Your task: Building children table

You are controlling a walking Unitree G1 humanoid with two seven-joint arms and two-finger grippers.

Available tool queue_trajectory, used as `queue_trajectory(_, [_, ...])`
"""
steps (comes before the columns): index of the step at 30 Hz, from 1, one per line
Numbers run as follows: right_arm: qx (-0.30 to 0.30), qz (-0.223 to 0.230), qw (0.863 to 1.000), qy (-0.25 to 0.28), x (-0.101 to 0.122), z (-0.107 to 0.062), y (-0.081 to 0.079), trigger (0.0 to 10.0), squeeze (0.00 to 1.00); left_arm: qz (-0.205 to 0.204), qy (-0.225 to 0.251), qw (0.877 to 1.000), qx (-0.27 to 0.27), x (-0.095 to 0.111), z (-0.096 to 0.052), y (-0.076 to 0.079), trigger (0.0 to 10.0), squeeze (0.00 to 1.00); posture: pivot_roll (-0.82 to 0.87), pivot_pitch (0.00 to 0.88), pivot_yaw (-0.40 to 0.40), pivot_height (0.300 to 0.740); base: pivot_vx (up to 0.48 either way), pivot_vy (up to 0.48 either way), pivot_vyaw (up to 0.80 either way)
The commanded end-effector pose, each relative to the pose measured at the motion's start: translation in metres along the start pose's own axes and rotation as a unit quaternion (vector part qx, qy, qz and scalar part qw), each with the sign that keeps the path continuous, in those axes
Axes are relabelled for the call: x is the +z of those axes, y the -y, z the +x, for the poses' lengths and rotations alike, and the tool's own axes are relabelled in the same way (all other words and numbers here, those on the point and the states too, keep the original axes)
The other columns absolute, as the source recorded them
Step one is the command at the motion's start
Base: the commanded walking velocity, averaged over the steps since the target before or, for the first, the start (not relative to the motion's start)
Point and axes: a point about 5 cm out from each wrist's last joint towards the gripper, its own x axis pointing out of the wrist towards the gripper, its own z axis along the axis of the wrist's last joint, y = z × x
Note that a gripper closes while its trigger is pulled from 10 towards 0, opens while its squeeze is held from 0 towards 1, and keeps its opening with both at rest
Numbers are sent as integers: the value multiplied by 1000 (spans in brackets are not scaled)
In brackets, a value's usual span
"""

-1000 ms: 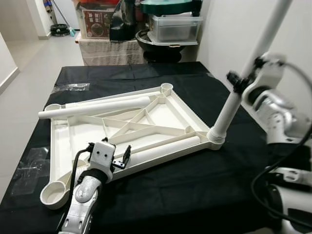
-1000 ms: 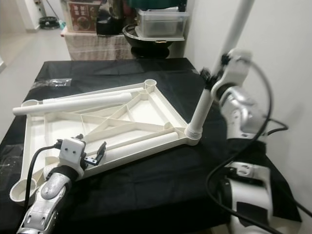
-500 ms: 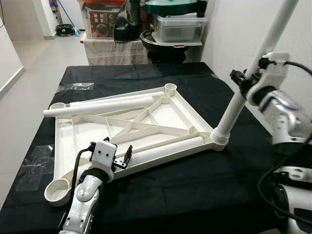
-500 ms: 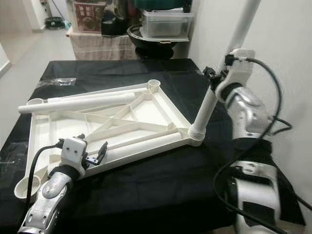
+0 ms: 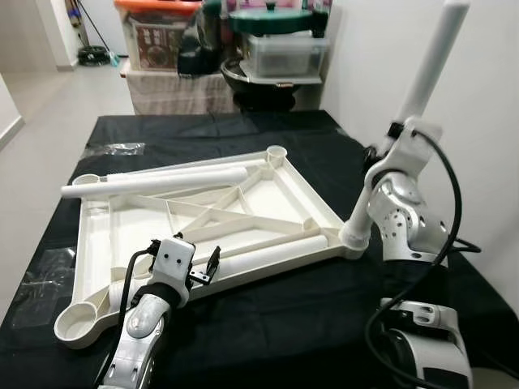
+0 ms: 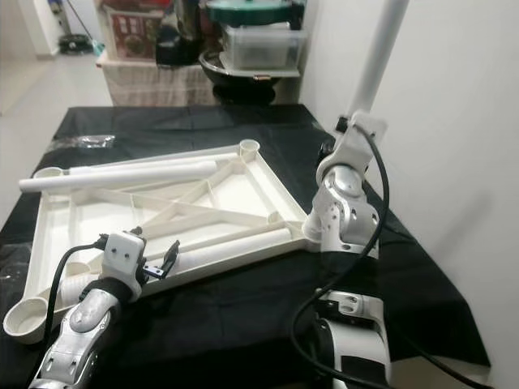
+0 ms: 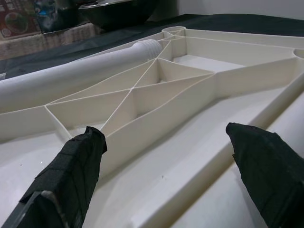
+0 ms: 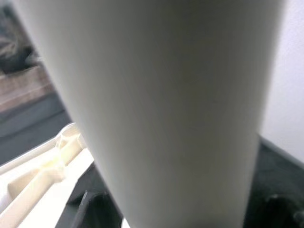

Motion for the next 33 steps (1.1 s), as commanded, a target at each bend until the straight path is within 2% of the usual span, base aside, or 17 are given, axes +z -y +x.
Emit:
queue_trajectory(1, [11,-16,1000,7,10,4,1,10000,0,-2,-42,999,2,-17,-7,0,10000,0,-12,0,-67,740,0,0,0])
queue_trajectory(4, [15,-36,999,29,23,7,10,10000,0,-3,-42,999,2,-17,-7,2,10000,0,-14,0,-69,740,0,0,0])
queue_trajectory(6, [49,-43,997,40,31,10,19,10000,0,-4,-42,999,1,-17,-8,3,10000,0,-12,0,-72,740,0,0,0])
queue_trajectory(9, [163,-54,984,51,43,9,36,10000,0,-5,-41,999,4,-17,-8,2,10000,0,-5,0,-73,740,0,0,0])
queue_trajectory(13, [226,-75,971,34,38,5,42,10000,0,-4,-42,999,5,-17,-9,1,10000,0,-8,0,-71,740,0,0,0])
queue_trajectory(14, [247,-89,965,21,33,4,47,8431,0,-3,-43,999,4,-17,-9,0,10000,0,-8,0,-67,740,0,0,0])
queue_trajectory(15, [247,-89,965,21,33,4,47,8431,0,-3,-43,999,4,-17,-9,0,10000,0,-8,0,-67,740,0,0,0])
queue_trajectory(16, [258,-105,960,12,27,5,51,0,0,-3,-44,999,3,-18,-9,1,10000,0,-8,0,-66,740,0,0,0])
queue_trajectory(17, [240,-137,961,0,19,9,58,0,0,-2,-44,999,2,-17,-8,0,10000,0,-4,0,-69,740,0,0,0])
queue_trajectory(19, [210,-155,965,-9,14,13,61,0,0,0,-42,999,2,-16,-7,0,10000,0,-4,0,-69,740,0,0,0])
queue_trajectory(21, [105,-137,985,-23,7,22,68,0,0,5,-40,999,2,-15,-7,-1,10000,0,-1,0,-69,740,0,0,0])
queue_trajectory(23, [15,-105,994,-25,0,25,70,0,0,6,-41,999,2,-15,-7,-2,10000,0,-1,0,-68,740,0,0,0])
queue_trajectory(24, [-24,-78,996,-24,-6,21,64,0,0,6,-41,999,2,-15,-8,-2,10000,0,4,0,-63,740,0,0,0])
queue_trajectory(27, [-47,-61,997,-27,-12,16,56,0,0,6,-41,999,1,-15,-8,-1,10000,0,4,0,-63,740,0,0,0])
queue_trajectory(30, [-62,-14,996,-58,-36,-7,19,0,0,7,-42,999,-1,-15,-9,-1,10000,0,13,0,-65,740,0,0,0])
queue_trajectory(31, [-42,-10,997,-65,-40,-15,4,10000,0,8,-42,999,0,-15,-9,-2,10000,0,15,0,-66,740,0,0,0])
queue_trajectory(33, [-27,-9,997,-66,-42,-20,-5,10000,0,8,-42,999,0,-15,-9,-3,10000,0,15,0,-66,740,0,0,0])
